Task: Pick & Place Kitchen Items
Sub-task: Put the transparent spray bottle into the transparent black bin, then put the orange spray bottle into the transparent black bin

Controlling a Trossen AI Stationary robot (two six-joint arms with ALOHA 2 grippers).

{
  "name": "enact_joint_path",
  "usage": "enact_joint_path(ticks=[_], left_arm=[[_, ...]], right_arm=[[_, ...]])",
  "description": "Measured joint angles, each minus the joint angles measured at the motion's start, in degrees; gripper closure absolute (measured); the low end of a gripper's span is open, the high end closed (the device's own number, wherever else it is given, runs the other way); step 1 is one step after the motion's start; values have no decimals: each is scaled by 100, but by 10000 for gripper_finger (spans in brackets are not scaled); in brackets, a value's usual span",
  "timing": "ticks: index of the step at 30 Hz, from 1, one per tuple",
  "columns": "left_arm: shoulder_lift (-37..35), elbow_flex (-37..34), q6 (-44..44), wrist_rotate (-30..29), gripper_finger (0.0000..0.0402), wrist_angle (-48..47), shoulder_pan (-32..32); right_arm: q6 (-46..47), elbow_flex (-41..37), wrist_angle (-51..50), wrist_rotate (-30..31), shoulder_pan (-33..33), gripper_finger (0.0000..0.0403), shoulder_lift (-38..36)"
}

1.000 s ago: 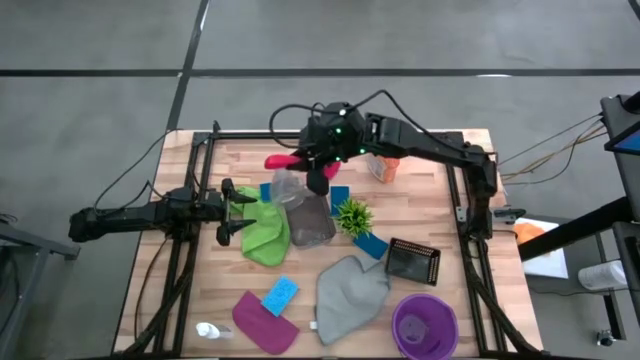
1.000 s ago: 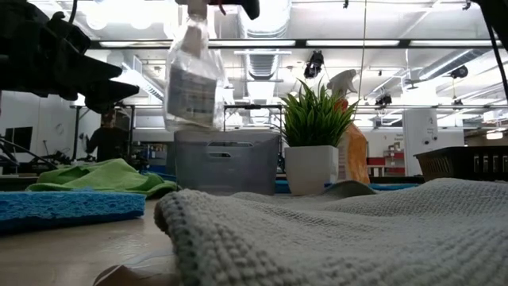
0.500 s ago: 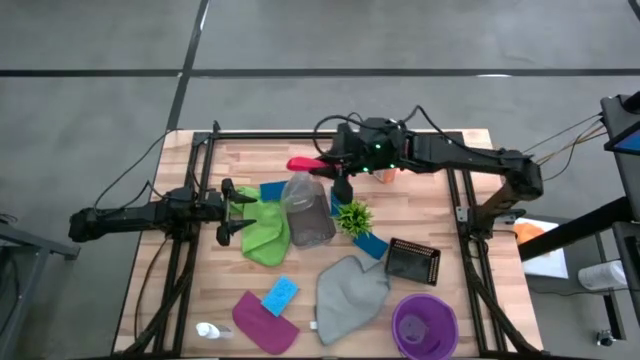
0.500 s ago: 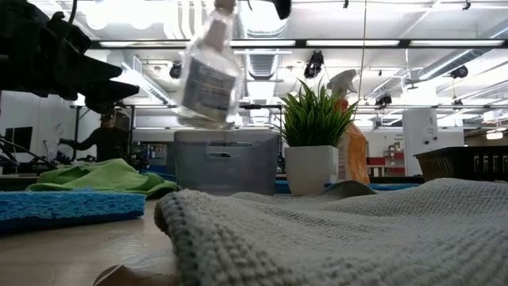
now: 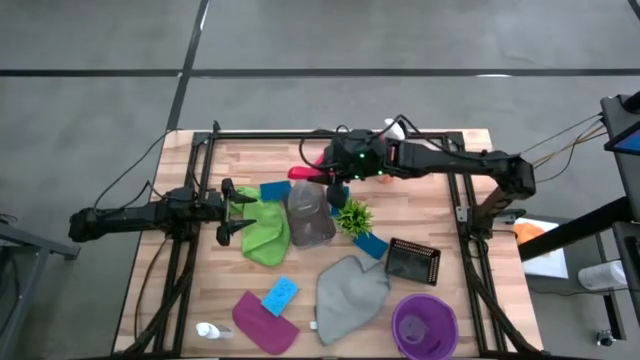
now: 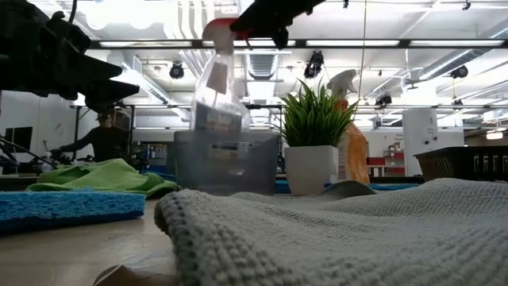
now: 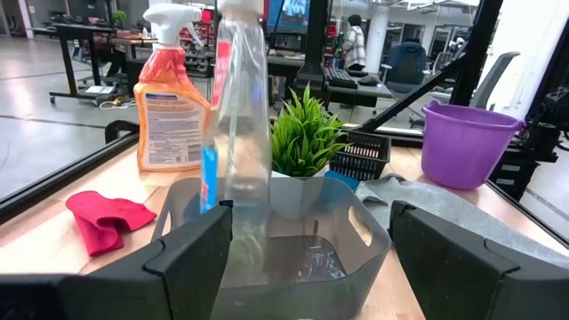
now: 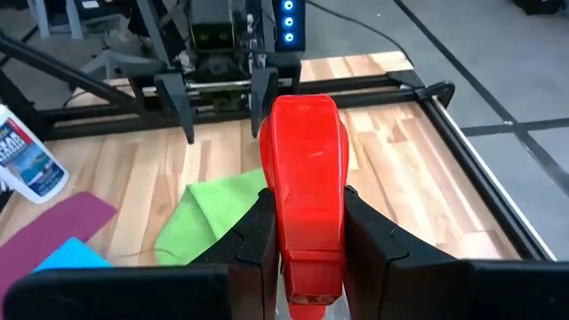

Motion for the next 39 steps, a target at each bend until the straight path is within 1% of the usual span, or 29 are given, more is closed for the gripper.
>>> enact_joint_path(ticks=[8,14,15,17,22,24,26,28,30,39], left_arm=[[0,0,8,0,94,-17,0],[0,0,17,0,94,-19,0],[0,0,17,0,94,-20,-2],[0,0,17,2,94,-19,0],[0,0,17,1,94,-20,0],[0,0,17,2,94,-19,0],[0,0,17,1,94,-20,0],[0,0,17,2,94,-19,0],[0,0,17,1,94,-20,-1],[11,0,17,0,94,-20,-1]], right_arm=[[-40,16,156,-5,-77,325,383],[-59,24,163,-20,-121,325,396],[-61,22,146,-19,-121,320,381],[-53,20,109,-15,-119,283,358],[-16,-2,3,22,-125,164,340],[-15,-2,10,22,-125,127,324],[-14,-2,8,20,-123,100,308],[-13,-2,-1,20,-122,84,286],[-16,-2,-42,36,-121,78,215],[-195,2,-368,267,-121,74,-300]])
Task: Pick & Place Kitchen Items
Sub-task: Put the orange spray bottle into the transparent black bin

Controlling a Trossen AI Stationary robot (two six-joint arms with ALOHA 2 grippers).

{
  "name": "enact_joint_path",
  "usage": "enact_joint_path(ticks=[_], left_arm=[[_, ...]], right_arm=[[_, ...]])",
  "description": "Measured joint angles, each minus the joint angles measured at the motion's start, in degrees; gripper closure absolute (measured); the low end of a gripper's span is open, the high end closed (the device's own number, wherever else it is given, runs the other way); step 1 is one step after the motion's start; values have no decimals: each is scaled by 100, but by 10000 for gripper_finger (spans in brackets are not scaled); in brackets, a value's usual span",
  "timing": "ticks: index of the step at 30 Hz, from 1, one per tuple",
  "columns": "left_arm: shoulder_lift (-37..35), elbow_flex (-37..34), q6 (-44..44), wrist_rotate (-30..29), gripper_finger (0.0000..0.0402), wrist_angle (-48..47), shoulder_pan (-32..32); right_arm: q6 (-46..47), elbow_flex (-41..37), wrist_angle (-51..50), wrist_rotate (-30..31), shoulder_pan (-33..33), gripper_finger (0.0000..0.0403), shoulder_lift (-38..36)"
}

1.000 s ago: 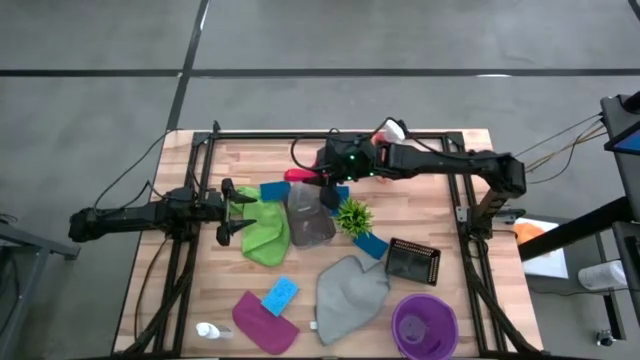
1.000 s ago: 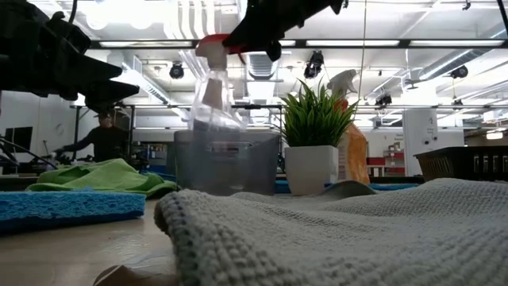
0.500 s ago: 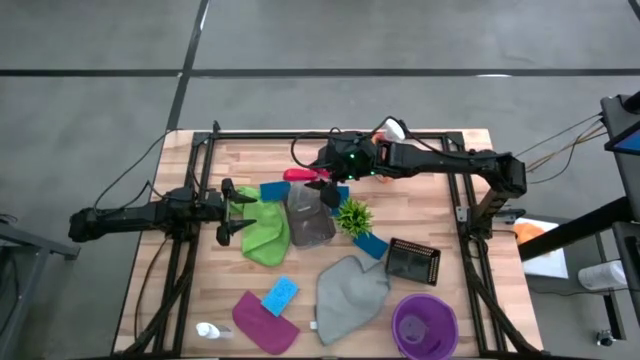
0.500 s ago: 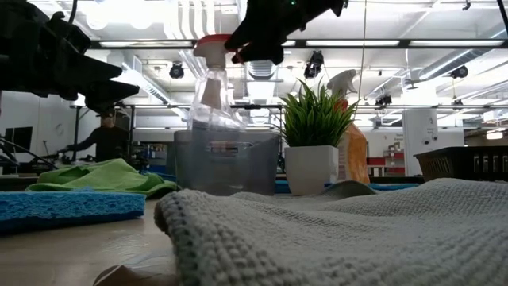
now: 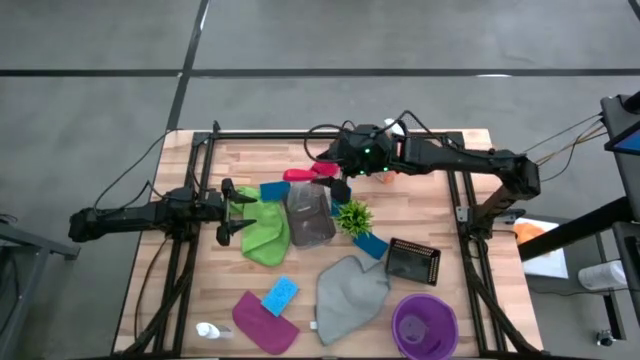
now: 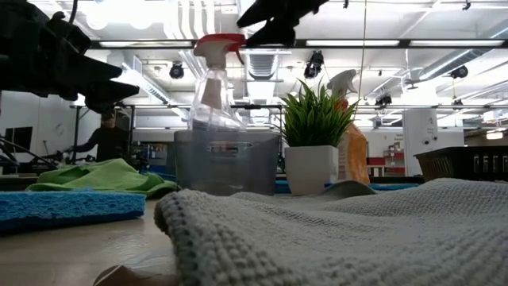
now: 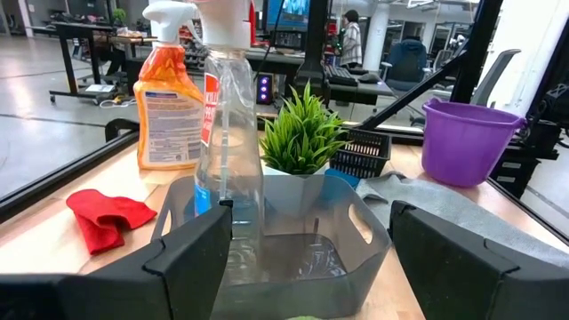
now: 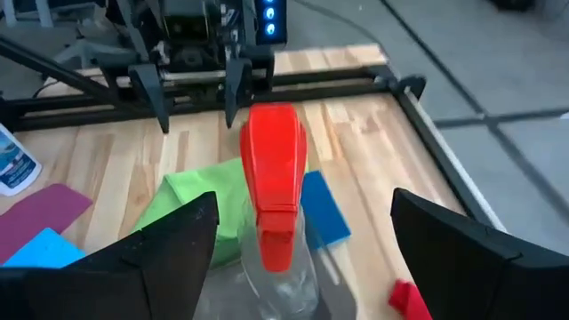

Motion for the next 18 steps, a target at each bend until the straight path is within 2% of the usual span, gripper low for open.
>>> enact_joint_path(ticks=[5,11,14,18], left_arm=[[0,0,3,0,94,0,1],[-3,0,22,1,94,0,1],[-1,0,17,1,94,-2,-1],[-2,0,22,2,94,-2,1]], right_arm=[[-331,-119,387,167,-8,73,-332],[-327,-1327,1982,329,-94,73,-605],[-203,-1711,1888,697,-266,73,-829],[58,-1735,1220,892,-531,73,-1227]])
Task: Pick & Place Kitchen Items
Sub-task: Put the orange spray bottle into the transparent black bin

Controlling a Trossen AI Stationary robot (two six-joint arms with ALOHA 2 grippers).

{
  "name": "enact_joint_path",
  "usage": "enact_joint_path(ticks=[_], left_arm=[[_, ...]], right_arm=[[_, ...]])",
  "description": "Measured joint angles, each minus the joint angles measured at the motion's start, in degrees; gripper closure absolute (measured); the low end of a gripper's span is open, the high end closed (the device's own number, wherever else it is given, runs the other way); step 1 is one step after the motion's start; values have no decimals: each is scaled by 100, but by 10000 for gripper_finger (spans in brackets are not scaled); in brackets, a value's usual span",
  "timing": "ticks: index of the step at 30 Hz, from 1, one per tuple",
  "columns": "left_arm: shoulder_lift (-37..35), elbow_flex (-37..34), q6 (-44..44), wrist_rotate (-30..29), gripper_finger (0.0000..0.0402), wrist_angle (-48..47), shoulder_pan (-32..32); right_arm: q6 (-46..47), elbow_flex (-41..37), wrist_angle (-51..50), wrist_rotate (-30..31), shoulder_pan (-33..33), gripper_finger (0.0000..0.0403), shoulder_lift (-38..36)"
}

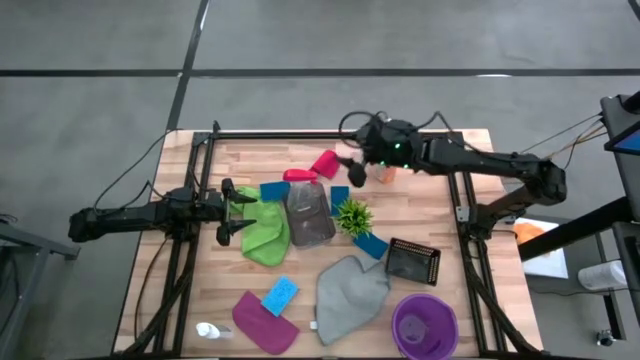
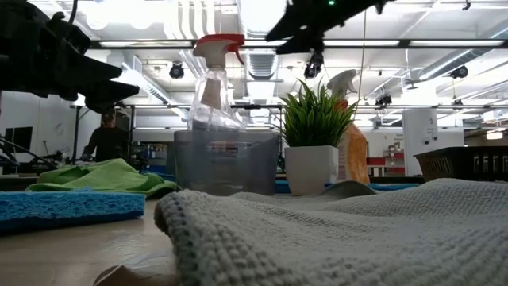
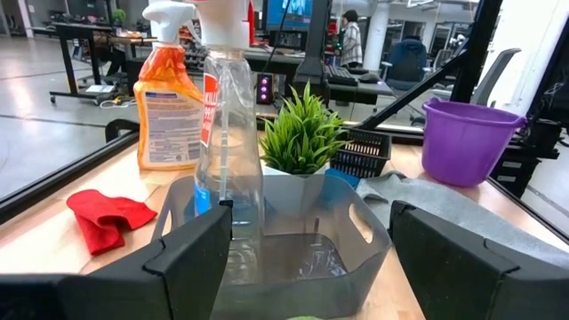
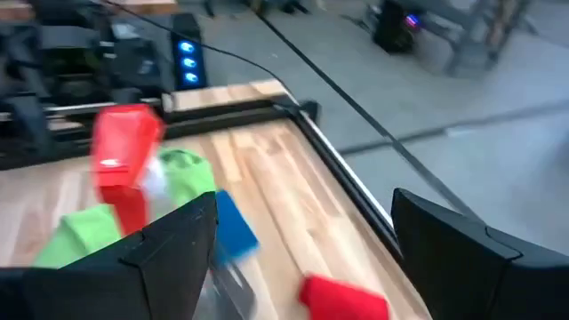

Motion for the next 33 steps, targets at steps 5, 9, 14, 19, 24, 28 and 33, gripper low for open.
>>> enact_joint_path(ticks=[5,9,14,19,24,28,33], left_arm=[[2,0,4,0,94,0,0],[0,0,7,0,94,0,0],[2,0,22,0,94,0,-2],[2,0,22,0,94,0,0],[2,0,22,0,94,0,0],[2,0,23,0,94,0,-1],[2,0,22,0,94,0,-2]], right_arm=[[74,423,-1295,337,-288,73,-236],[137,876,-2287,419,-595,73,-181],[141,1616,-3454,428,-973,73,81],[140,2428,-4505,466,-1294,73,455],[145,3128,-5596,438,-1470,73,848],[191,3414,-6156,444,-1599,73,1080],[202,3453,-6337,424,-1694,73,1231]])
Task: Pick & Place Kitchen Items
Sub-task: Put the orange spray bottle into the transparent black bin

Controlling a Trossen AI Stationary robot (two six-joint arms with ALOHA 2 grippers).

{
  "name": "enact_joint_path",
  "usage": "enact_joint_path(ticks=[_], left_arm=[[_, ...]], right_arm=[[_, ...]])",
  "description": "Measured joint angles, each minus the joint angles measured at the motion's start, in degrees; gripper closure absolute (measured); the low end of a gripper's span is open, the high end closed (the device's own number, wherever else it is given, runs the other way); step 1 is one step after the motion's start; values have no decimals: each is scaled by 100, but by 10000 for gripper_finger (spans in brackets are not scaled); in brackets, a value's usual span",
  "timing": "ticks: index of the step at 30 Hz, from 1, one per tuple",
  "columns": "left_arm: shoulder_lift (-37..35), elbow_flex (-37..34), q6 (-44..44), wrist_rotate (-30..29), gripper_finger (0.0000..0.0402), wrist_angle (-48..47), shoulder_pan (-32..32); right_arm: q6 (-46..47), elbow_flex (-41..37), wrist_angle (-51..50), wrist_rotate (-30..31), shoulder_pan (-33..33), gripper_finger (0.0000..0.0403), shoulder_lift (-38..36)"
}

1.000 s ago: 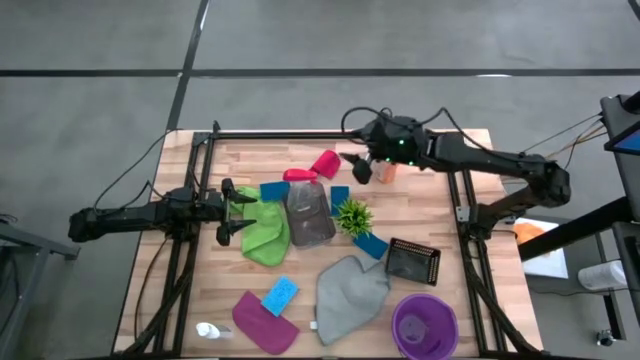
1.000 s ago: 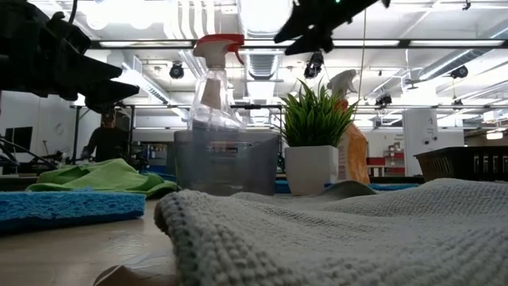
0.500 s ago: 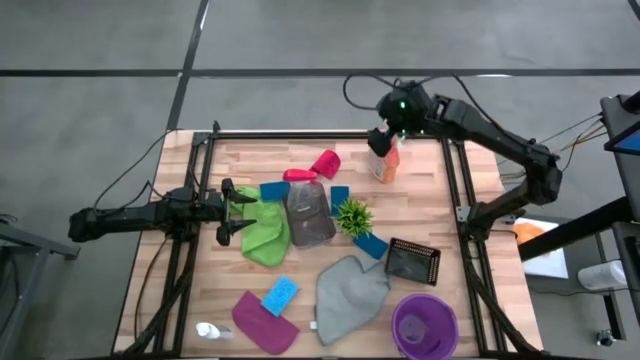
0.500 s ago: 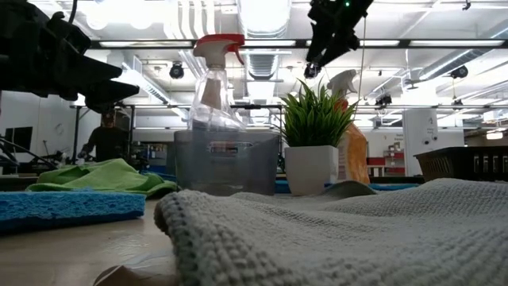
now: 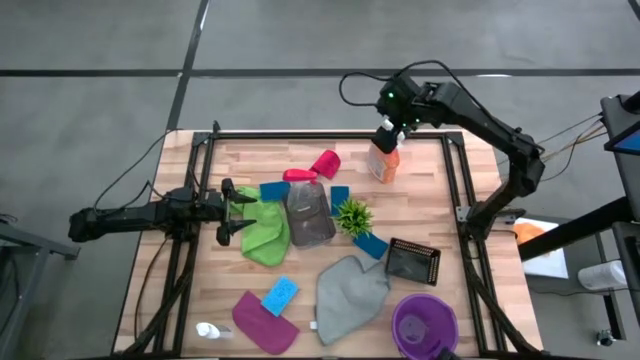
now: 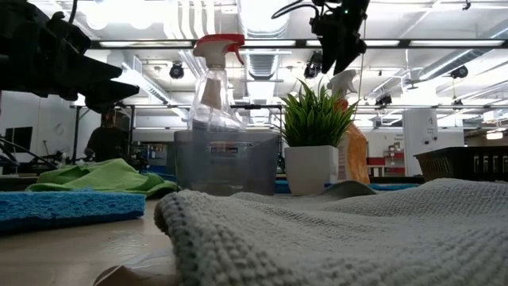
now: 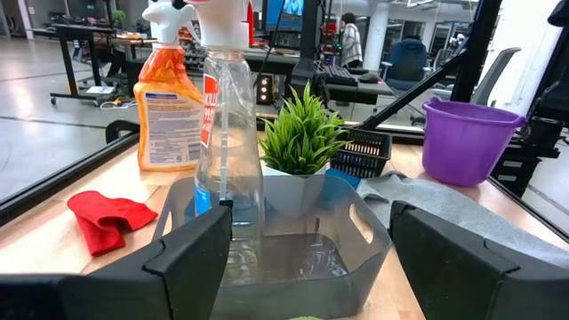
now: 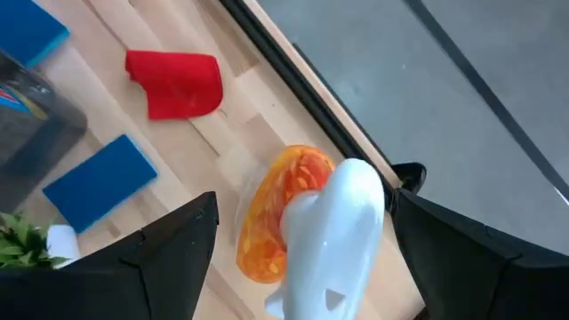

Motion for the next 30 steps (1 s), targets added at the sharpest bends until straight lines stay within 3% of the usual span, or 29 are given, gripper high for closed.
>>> enact_joint_path(ticks=[18,22,30], left_arm=[[0,0,0,0,94,0,2],[0,0,1,0,94,0,2],[-1,0,0,0,94,0,1]], right_arm=[[24,-13,-370,35,-224,84,291],[-21,-17,-462,-23,-234,130,427],[-187,-17,-516,-155,-232,278,551]])
